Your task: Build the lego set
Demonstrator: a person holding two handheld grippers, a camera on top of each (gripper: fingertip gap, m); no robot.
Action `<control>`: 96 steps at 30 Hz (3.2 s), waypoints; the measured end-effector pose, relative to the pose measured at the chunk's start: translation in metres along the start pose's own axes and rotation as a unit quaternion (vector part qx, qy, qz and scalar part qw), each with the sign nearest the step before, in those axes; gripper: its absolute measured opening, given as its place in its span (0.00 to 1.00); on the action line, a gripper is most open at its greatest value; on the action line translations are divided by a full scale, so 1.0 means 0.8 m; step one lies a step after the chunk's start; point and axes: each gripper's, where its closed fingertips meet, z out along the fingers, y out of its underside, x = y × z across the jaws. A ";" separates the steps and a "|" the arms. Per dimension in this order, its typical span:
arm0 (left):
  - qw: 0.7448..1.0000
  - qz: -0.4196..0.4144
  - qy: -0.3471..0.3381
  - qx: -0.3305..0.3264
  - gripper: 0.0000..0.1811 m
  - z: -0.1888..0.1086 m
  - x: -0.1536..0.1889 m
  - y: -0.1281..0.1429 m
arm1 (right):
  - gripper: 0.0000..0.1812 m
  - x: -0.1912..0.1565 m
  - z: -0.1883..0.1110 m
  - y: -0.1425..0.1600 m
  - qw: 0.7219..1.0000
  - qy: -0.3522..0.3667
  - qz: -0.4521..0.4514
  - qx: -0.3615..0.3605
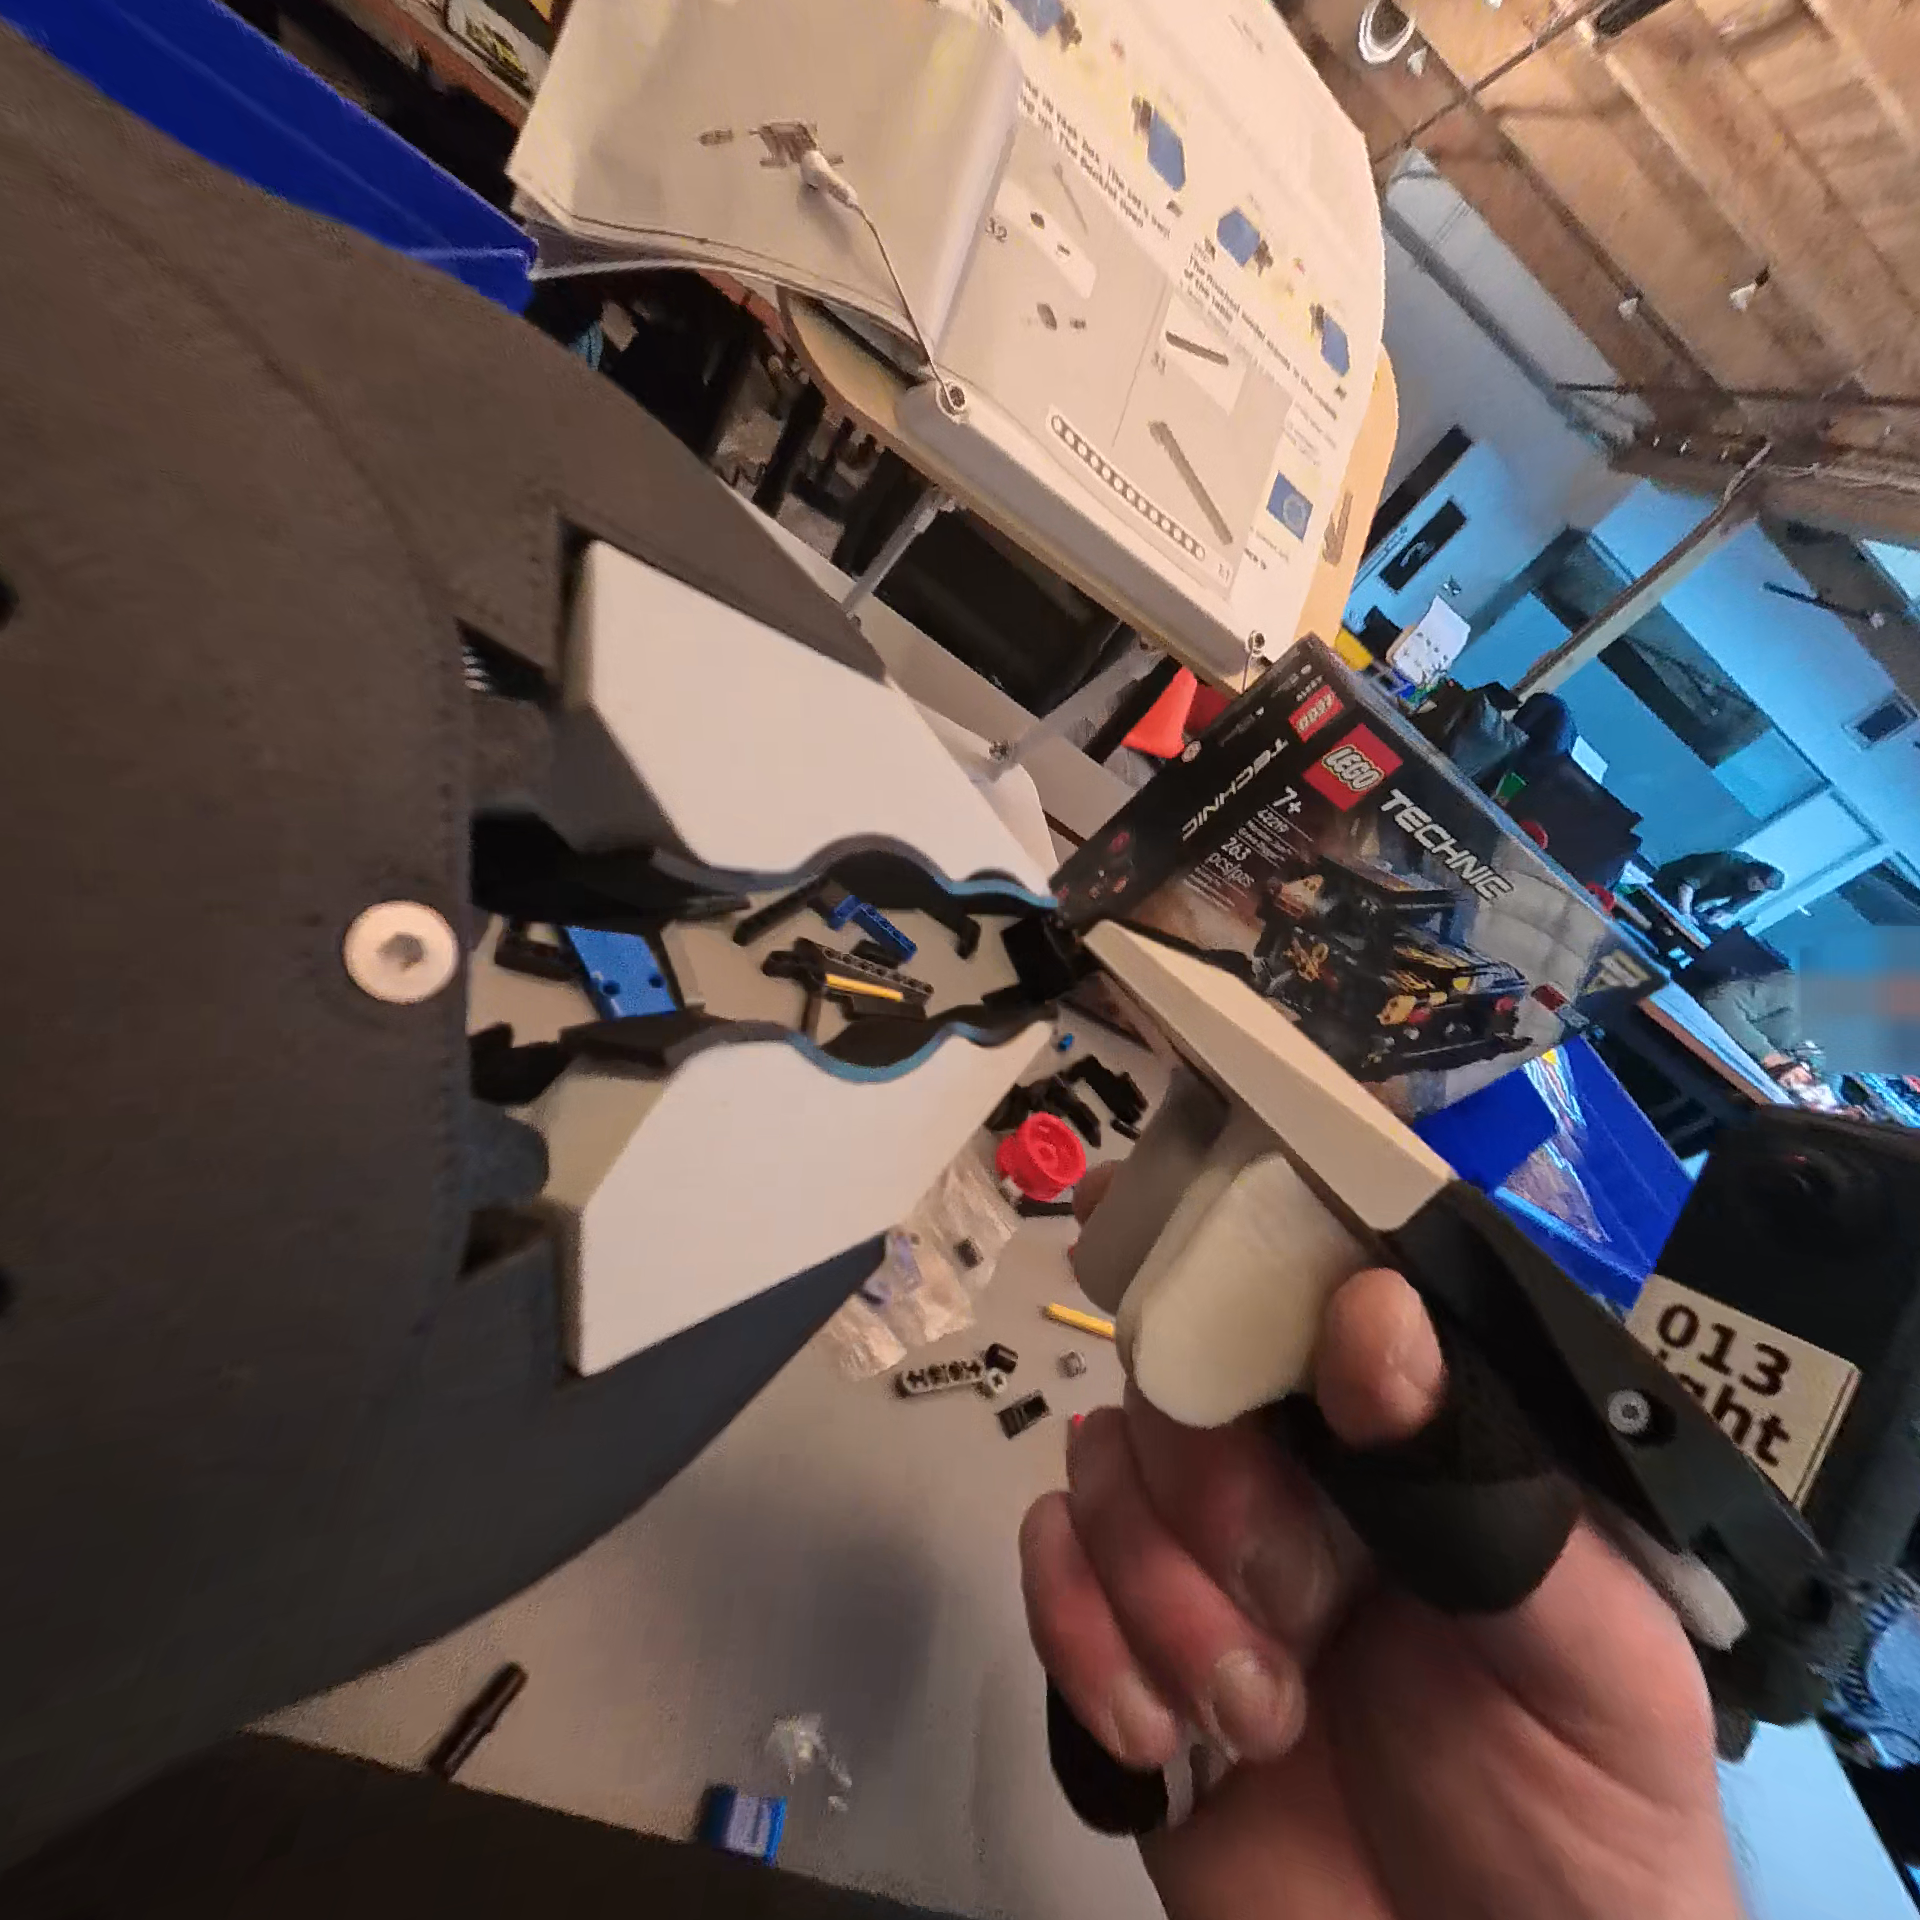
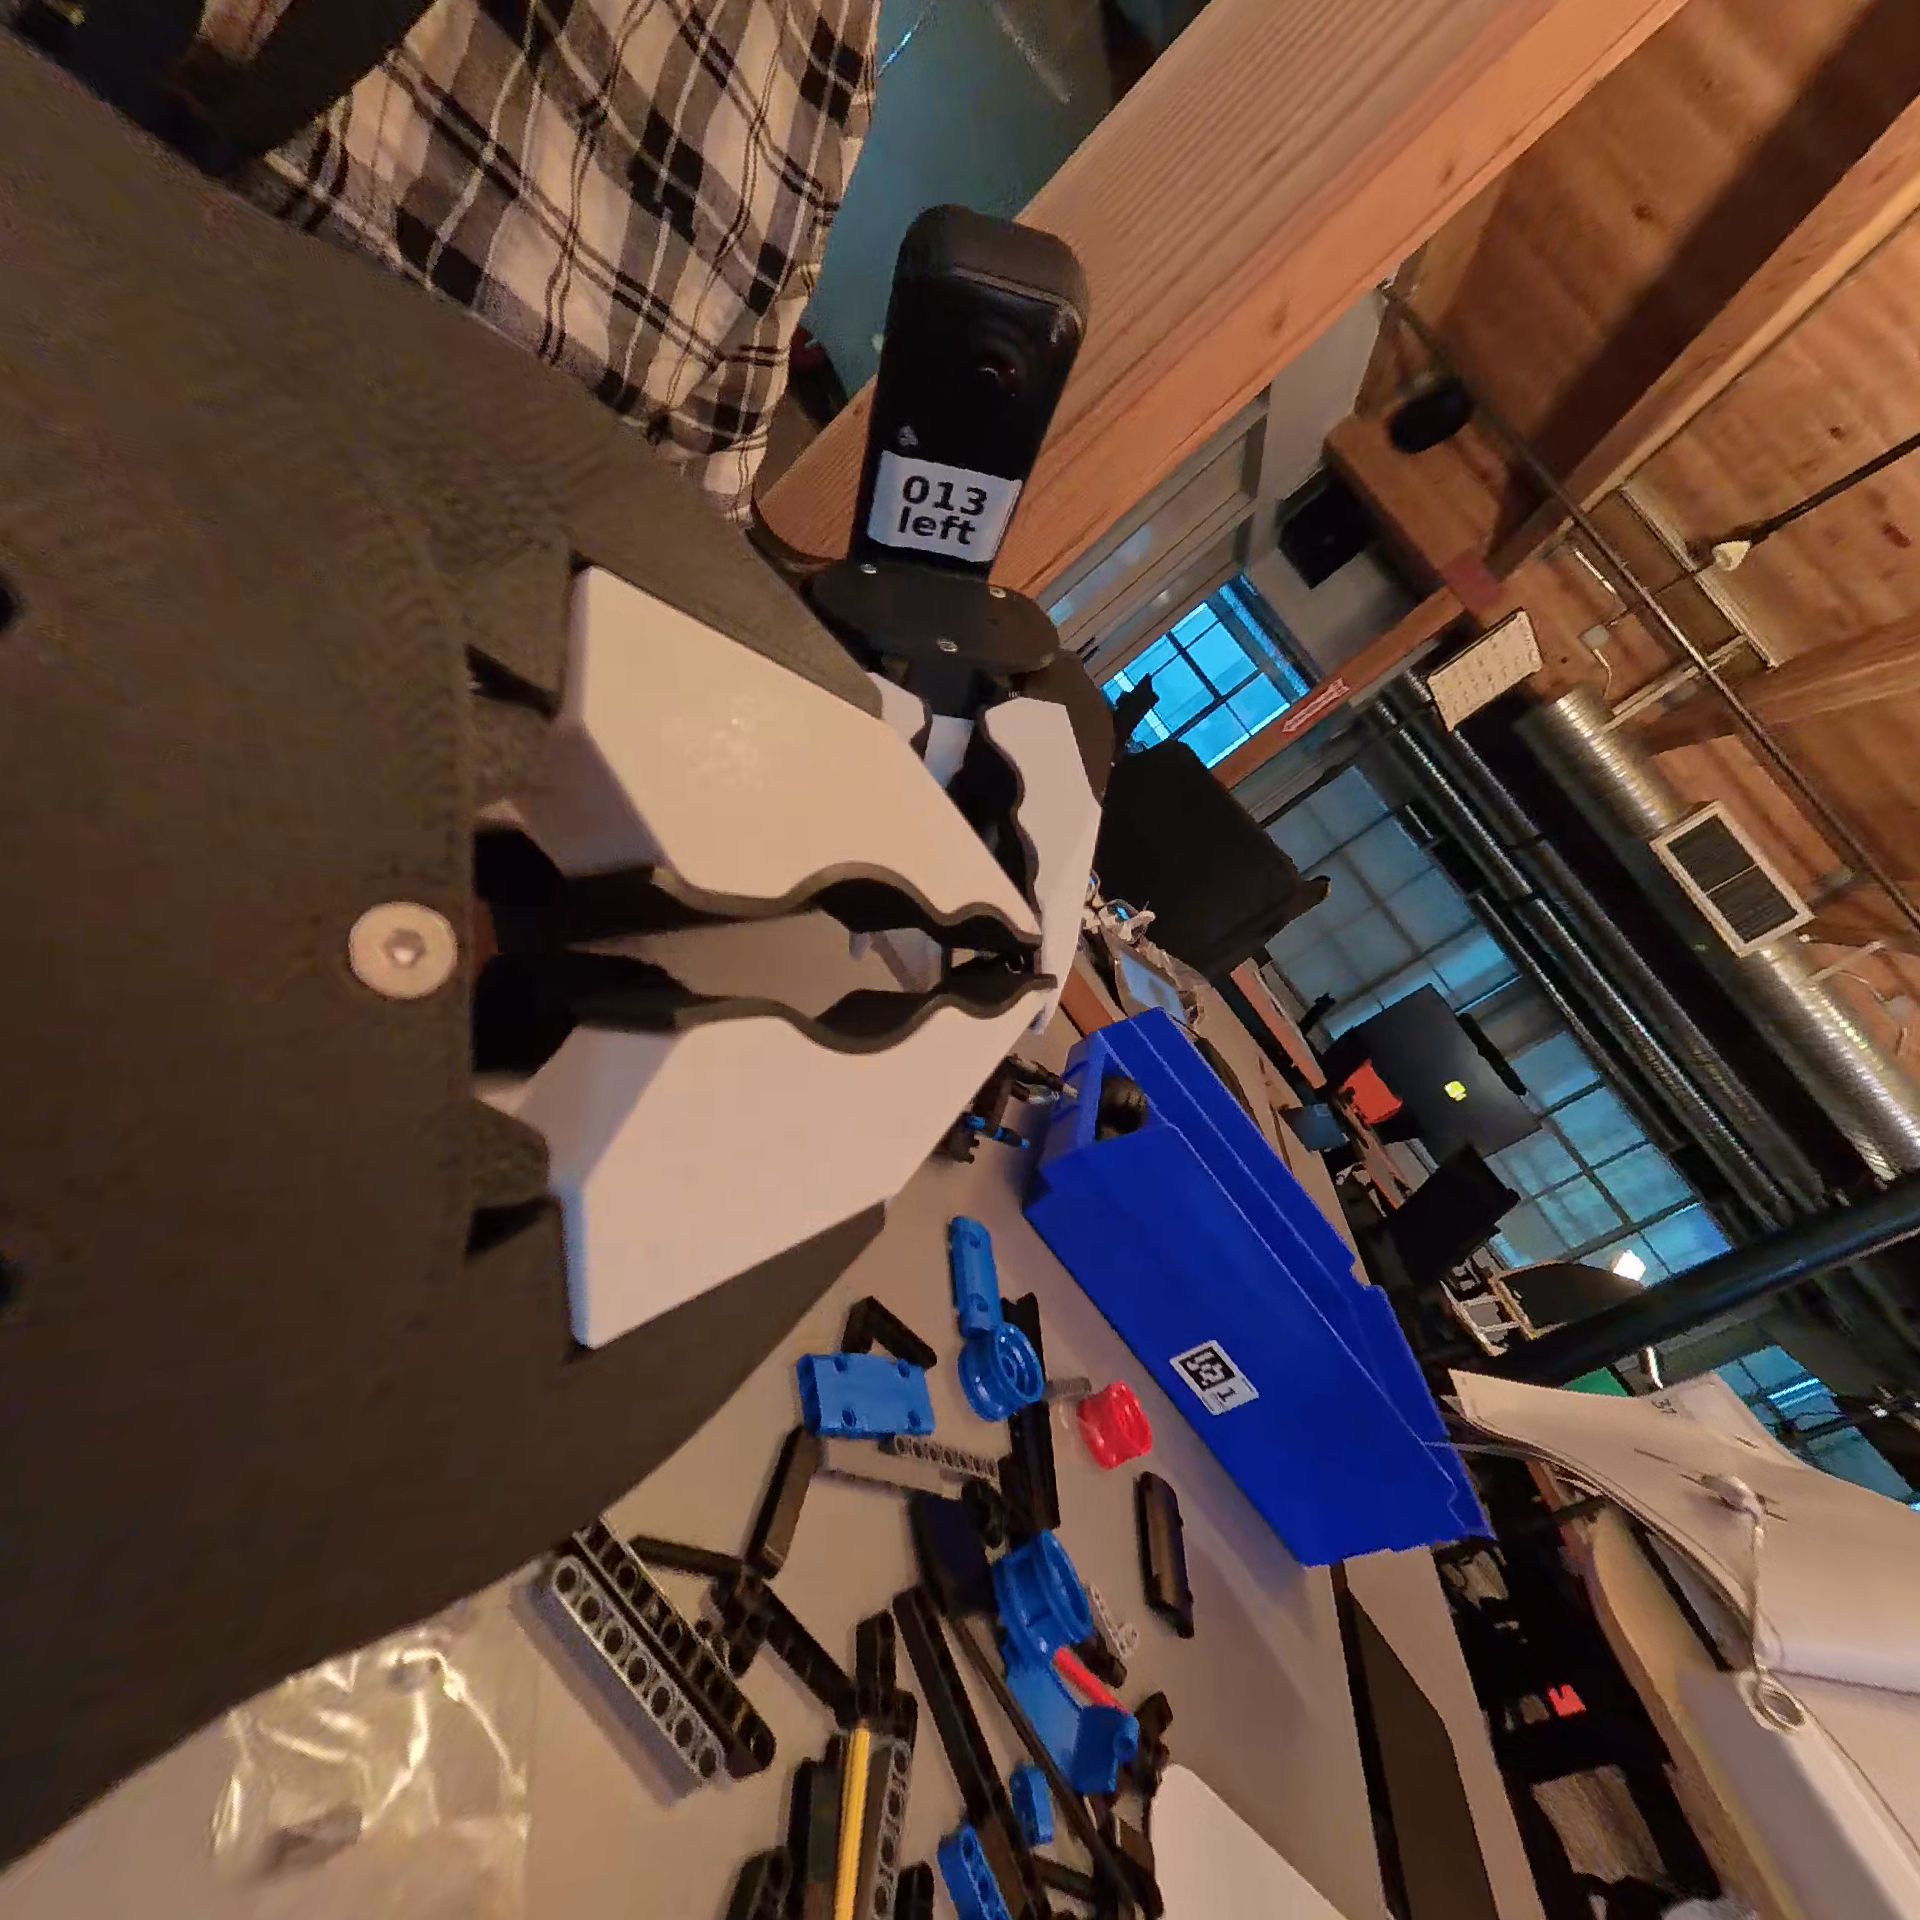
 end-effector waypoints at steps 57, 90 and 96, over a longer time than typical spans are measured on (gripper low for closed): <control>0.986 -0.149 0.072 -0.025 0.08 -0.033 -0.002 0.077 | 0.03 0.249 0.125 -0.246 0.687 0.121 -0.397 -0.597; 0.984 -0.148 0.097 -0.034 0.08 -0.025 0.012 0.082 | 0.03 0.296 0.126 -0.230 0.601 0.112 -0.416 -0.673; 0.984 -0.149 0.096 -0.033 0.08 -0.026 0.011 0.081 | 0.03 0.269 0.128 -0.248 0.622 0.115 -0.444 -0.635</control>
